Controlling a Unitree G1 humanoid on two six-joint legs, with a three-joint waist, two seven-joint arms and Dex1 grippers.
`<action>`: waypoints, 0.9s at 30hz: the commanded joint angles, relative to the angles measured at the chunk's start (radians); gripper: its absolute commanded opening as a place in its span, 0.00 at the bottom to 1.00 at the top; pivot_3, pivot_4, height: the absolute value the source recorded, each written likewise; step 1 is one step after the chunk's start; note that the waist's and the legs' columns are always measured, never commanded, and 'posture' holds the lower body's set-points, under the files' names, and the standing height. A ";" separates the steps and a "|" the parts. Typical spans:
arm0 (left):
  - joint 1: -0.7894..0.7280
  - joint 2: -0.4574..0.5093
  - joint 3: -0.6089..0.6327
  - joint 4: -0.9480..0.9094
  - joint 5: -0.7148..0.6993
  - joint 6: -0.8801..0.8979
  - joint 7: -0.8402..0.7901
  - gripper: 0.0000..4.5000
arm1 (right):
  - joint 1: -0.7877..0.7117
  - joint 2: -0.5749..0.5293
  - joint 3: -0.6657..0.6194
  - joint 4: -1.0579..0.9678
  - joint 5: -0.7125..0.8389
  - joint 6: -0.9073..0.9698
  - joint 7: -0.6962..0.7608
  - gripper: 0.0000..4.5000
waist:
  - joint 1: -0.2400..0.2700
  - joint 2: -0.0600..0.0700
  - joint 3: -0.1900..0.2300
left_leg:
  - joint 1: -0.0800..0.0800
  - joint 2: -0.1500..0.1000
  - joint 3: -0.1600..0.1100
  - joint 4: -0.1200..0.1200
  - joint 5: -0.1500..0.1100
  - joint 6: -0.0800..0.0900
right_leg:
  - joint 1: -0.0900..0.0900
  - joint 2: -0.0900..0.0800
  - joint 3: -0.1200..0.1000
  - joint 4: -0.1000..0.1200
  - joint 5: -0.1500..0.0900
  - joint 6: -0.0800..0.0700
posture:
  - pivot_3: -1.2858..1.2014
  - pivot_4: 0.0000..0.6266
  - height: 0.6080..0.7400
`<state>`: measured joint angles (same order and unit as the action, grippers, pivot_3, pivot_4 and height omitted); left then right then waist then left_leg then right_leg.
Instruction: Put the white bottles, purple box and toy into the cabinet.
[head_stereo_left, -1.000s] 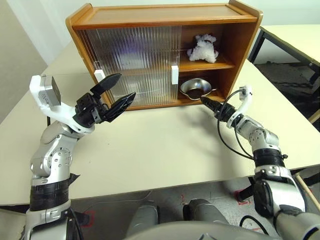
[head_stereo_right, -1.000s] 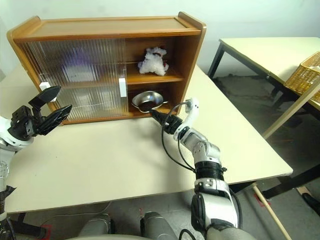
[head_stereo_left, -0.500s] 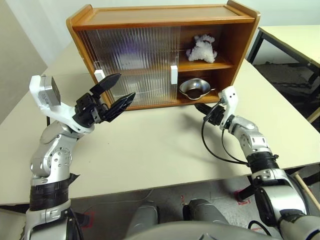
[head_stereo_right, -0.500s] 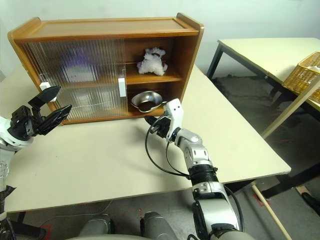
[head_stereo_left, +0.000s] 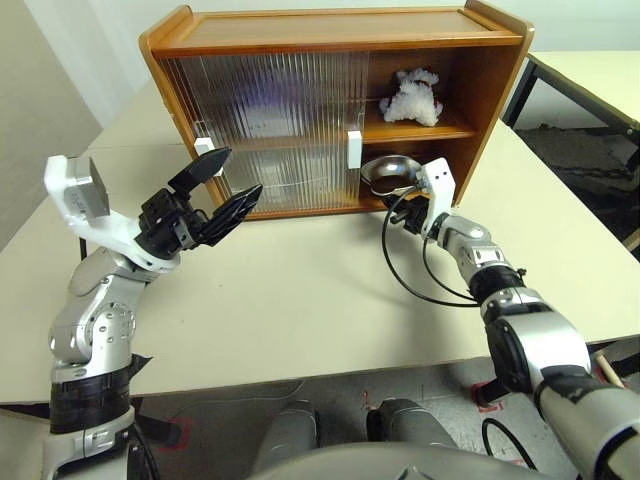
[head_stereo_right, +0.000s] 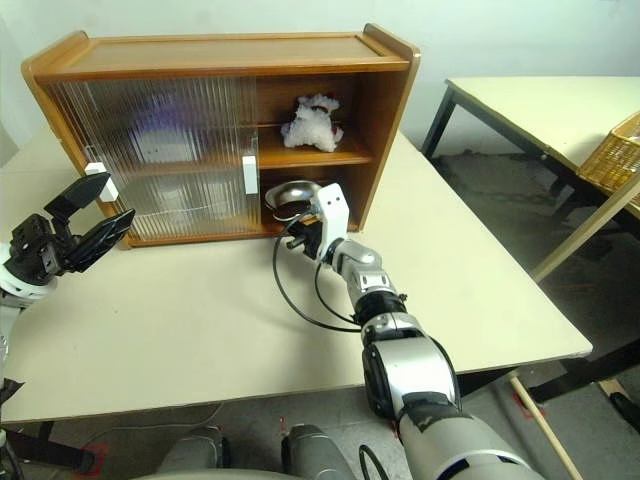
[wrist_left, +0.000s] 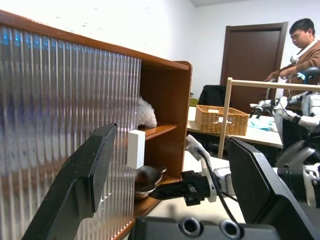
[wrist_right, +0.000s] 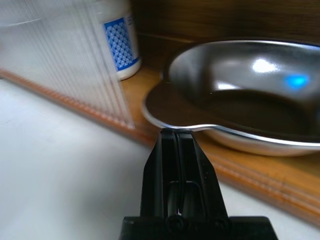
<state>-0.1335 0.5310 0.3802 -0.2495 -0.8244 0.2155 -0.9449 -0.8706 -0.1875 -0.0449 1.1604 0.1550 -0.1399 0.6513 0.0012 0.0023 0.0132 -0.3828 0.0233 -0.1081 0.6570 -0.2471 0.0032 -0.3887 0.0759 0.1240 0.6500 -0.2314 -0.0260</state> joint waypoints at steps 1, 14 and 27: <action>0.016 0.009 0.016 -0.031 -0.009 0.004 0.012 1.00 | -0.047 0.006 -0.022 0.068 -0.023 -0.013 -0.055 0.01 | 0.005 0.000 0.000 | 0.000 0.000 0.000 0.000 0.000 0.000 | 0.000 0.000 0.000 0.000 0.000 0.000 | 0.56 0.00 1.00; -0.003 0.002 -0.003 -0.013 -0.004 -0.002 0.011 1.00 | -0.038 -0.013 -0.041 0.073 -0.039 -0.020 -0.026 0.01 | 0.018 0.000 0.000 | 0.000 0.000 0.000 -0.001 -0.001 -0.002 | -0.001 0.000 0.000 0.000 -0.001 -0.001 | 0.54 0.00 1.00; -0.059 -0.018 -0.040 0.058 0.014 -0.013 -0.028 1.00 | 0.232 -0.023 -0.004 -0.508 0.024 0.138 0.083 0.01 | -0.003 0.000 0.000 | 0.000 0.001 0.001 0.001 -0.001 -0.002 | 0.000 0.000 0.000 0.000 0.000 0.000 | 0.52 0.00 1.00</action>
<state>-0.1843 0.5141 0.3468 -0.2084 -0.8189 0.2116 -0.9637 -0.6528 -0.2146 -0.0632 0.7462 0.1624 -0.0427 0.7376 -0.0015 0.0022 0.0132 -0.3826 0.0239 -0.1069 0.6577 -0.2482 0.0016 -0.3883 0.0761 0.1236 0.6500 -0.2315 -0.0258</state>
